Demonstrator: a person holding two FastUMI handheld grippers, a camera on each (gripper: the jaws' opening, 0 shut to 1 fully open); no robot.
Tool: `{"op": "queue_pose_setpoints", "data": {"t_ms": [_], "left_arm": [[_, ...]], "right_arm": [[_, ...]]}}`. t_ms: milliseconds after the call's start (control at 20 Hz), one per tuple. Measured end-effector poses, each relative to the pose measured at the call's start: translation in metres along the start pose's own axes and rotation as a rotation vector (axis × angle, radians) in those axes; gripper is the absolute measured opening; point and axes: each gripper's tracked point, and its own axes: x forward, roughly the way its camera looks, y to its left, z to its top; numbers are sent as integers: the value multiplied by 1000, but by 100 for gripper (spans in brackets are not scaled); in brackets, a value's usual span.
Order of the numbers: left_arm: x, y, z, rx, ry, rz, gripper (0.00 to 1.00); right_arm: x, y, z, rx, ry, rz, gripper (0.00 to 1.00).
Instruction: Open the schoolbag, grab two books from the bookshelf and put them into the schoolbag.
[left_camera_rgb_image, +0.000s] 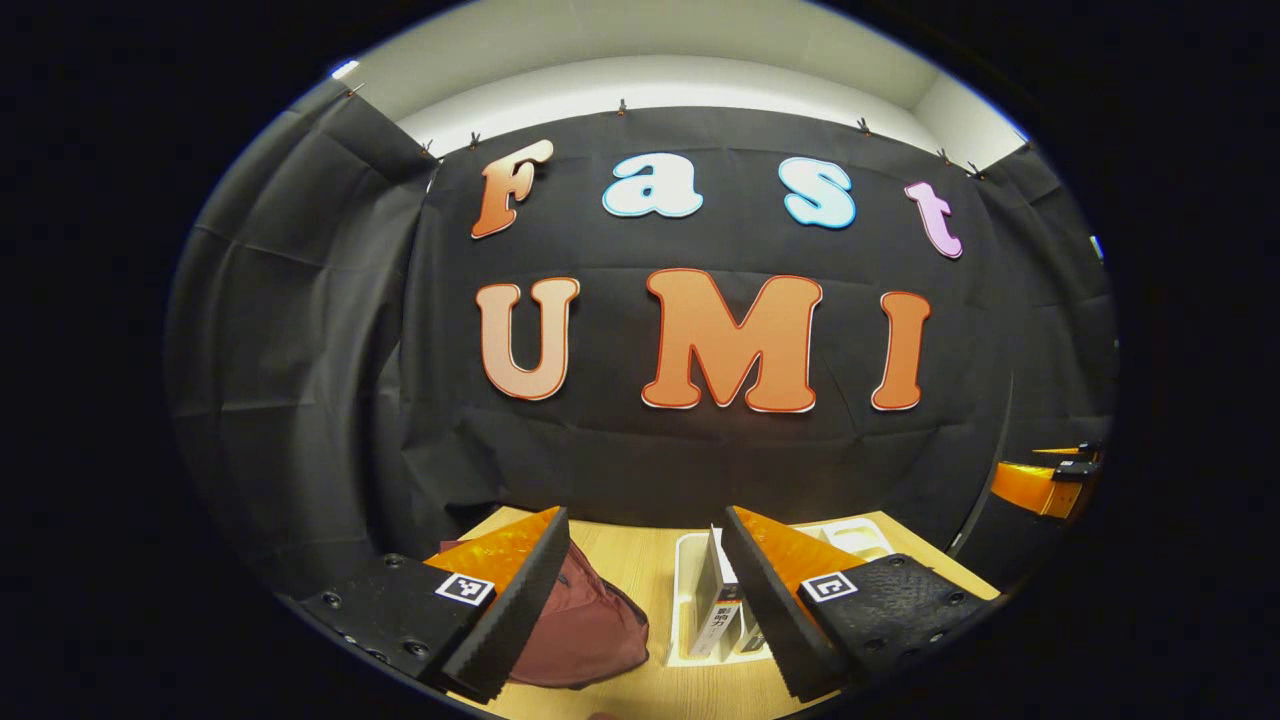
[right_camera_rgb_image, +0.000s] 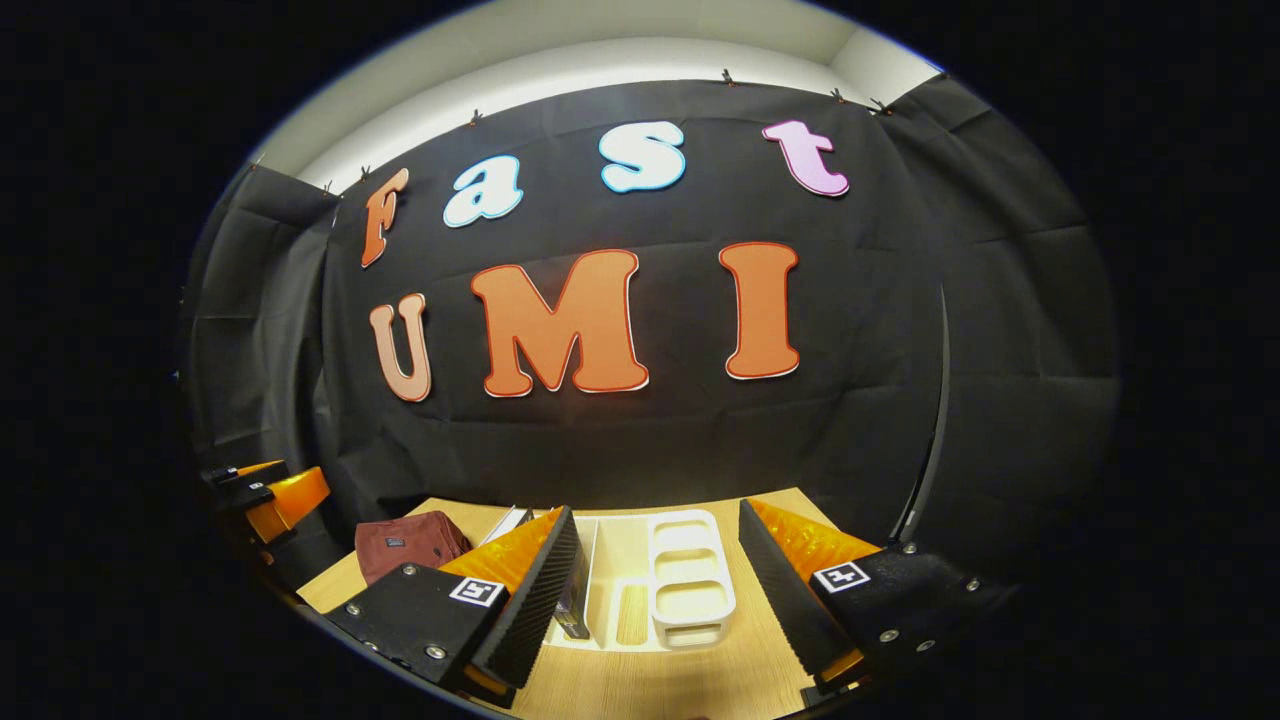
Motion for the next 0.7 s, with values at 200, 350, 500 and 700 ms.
{"op": "queue_pose_setpoints", "data": {"t_ms": [200,350,500,700], "left_arm": [[1,5,-1,7,5,14,96],[0,9,-5,7,15,19,96],[-3,17,-15,49,28,18,100],[-8,44,-39,197,73,61,100]], "right_arm": [[-1,-4,-2,-1,7,0,96],[1,-5,-4,3,13,2,100],[3,-6,-8,2,23,4,97],[7,-11,-24,5,61,0,100]]}}
